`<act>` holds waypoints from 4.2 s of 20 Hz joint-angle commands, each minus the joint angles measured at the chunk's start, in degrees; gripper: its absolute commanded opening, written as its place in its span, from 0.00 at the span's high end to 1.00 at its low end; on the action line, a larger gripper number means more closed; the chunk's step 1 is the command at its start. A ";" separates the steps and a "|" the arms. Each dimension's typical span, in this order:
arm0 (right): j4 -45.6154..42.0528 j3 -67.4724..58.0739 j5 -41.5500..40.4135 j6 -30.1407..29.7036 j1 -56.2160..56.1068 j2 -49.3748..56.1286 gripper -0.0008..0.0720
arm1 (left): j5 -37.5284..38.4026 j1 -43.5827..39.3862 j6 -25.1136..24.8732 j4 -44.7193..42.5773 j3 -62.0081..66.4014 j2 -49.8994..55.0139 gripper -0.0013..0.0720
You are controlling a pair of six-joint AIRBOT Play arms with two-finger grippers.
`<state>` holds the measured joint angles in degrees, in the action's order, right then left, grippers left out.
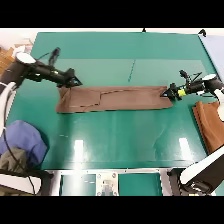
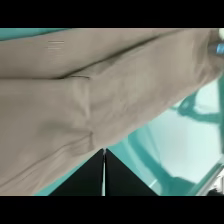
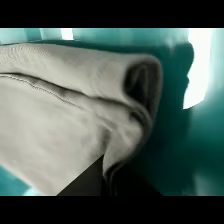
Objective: Fold the shirts.
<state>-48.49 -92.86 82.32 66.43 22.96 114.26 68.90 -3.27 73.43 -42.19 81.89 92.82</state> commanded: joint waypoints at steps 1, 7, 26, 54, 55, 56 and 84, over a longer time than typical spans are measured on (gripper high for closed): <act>1.95 -8.63 9.66 2.51 -0.63 -1.09 0.97 | -7.72 -7.72 0.04 -2.40 0.07 2.43 0.95; 2.01 -13.94 18.60 5.40 -3.89 -12.15 0.97 | -24.72 -24.98 0.04 0.63 1.70 13.18 0.95; 11.61 -16.96 16.44 12.00 -15.89 -25.42 0.96 | 18.18 -17.99 15.93 -32.92 32.92 18.69 0.95; -6.40 -8.17 -4.00 22.84 -28.11 -5.16 0.15 | 32.04 9.49 12.04 -41.90 33.75 8.09 0.94; -6.36 -5.64 -5.22 21.99 -28.61 -5.05 0.15 | 32.00 9.49 12.04 -41.35 33.75 8.09 0.94; -6.29 -3.28 -6.47 21.42 -29.40 -4.92 0.15 | 31.93 9.49 12.07 -41.13 33.75 8.09 0.94; 14.56 -24.63 -3.98 30.27 6.80 -20.98 0.97 | 31.39 9.49 12.70 -35.71 33.75 8.09 0.95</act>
<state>-34.06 -117.56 77.34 94.08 18.09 95.20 100.31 6.17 85.56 -78.67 115.57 100.92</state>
